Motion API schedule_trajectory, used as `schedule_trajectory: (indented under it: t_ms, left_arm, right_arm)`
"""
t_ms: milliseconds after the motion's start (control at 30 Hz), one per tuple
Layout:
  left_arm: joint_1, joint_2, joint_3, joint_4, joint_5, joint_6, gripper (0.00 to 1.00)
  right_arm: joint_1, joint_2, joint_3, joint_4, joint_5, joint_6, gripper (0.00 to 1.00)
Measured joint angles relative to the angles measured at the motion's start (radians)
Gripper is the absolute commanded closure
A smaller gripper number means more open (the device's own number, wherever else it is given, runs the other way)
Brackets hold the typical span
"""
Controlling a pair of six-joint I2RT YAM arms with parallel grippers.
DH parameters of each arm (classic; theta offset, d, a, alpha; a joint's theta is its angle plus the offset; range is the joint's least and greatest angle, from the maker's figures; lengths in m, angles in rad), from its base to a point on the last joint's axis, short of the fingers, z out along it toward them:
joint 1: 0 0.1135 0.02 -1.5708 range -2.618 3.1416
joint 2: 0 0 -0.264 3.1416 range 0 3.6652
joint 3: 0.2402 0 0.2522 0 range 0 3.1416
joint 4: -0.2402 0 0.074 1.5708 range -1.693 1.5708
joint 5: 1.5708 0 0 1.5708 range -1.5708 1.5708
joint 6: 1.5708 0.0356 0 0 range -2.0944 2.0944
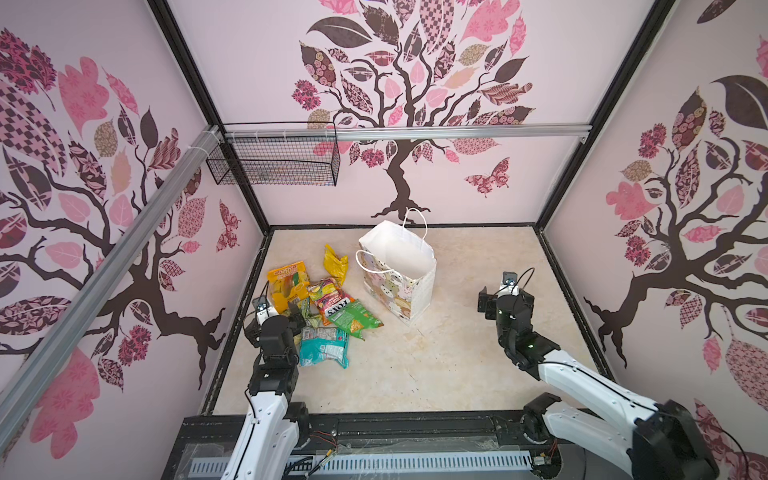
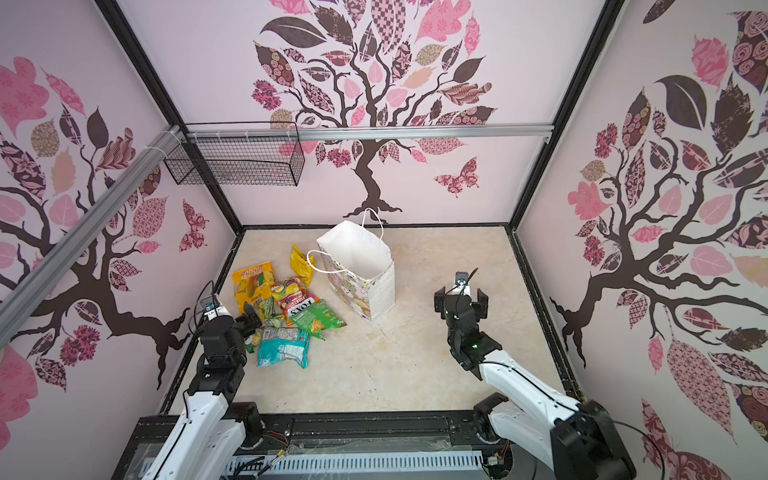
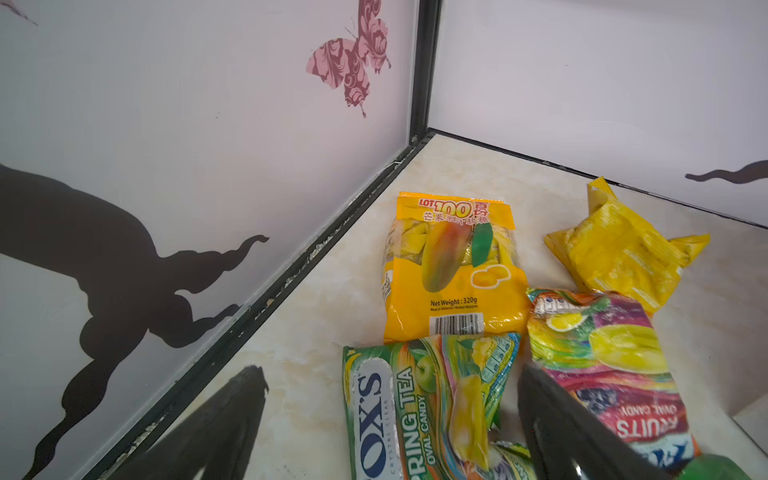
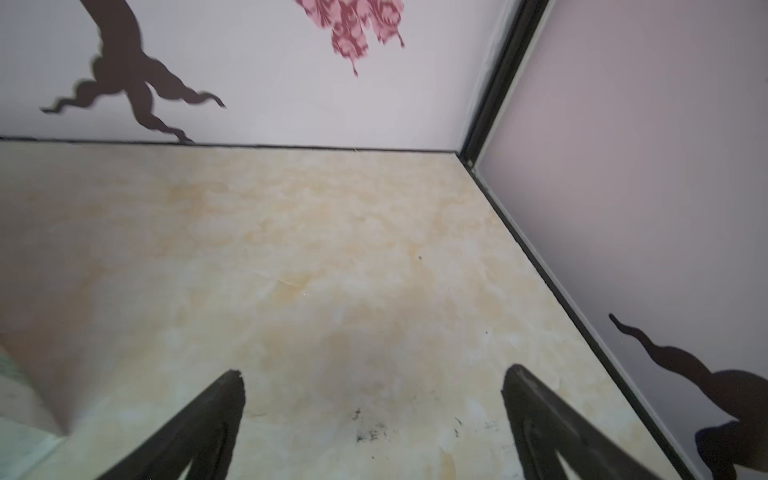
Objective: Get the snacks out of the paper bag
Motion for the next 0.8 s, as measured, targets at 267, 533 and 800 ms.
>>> schedule_trajectory:
  t_ms: [267, 533, 800]
  left_arm:
    - [0.001, 0.249, -0.047, 0.358, 0.015, 0.029, 0.03]
    - [0.006, 0.689, -0.048, 0.750, 0.155, 0.054, 0.01]
    - [-0.010, 0.899, 0.042, 0.846, 0.221, 0.084, 0.02]
  right_arm:
    - [-0.182, 0.395, -0.045, 0.436, -0.070, -0.041, 0.00]
    - [-0.291, 0.475, -0.142, 0.797, -0.280, -0.040, 0.00]
    - [-0.312, 0.487, -0.139, 0.856, -0.346, -0.020, 0.00]
